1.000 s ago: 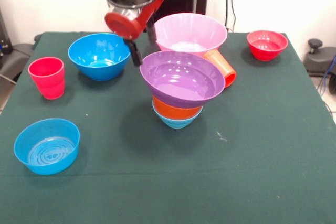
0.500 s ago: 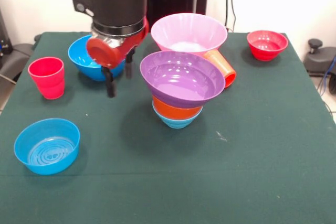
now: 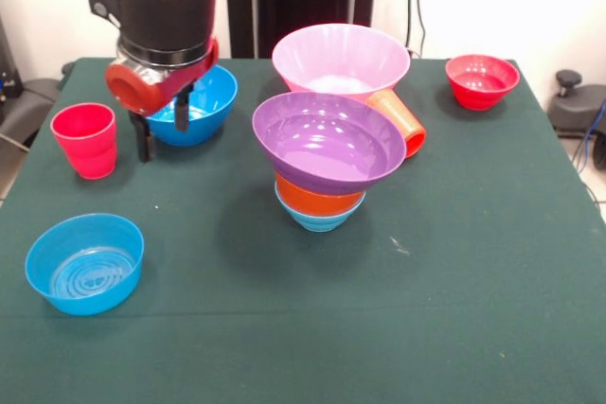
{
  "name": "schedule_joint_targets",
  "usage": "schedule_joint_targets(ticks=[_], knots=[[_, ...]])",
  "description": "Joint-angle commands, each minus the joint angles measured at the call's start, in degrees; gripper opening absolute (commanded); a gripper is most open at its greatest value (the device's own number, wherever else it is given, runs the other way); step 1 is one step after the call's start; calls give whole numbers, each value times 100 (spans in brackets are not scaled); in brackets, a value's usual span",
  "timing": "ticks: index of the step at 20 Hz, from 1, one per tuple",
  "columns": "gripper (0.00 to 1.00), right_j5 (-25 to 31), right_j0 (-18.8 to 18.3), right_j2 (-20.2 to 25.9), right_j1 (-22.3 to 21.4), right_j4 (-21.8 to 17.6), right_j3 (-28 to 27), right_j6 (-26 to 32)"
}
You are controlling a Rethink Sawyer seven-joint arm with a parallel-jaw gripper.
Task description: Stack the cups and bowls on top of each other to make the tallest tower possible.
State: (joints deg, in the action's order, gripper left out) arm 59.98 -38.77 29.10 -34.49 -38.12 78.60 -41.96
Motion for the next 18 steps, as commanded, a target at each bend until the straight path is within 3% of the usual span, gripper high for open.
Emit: schedule_joint_targets(ticks=[1, 7, 18], knots=[[100, 261, 305, -618, -33, -300, -83, -834], [100, 156, 382, -783, 1, -133, -65, -940], [100, 144, 799, -1486, 146, 6, -519, -2032]])
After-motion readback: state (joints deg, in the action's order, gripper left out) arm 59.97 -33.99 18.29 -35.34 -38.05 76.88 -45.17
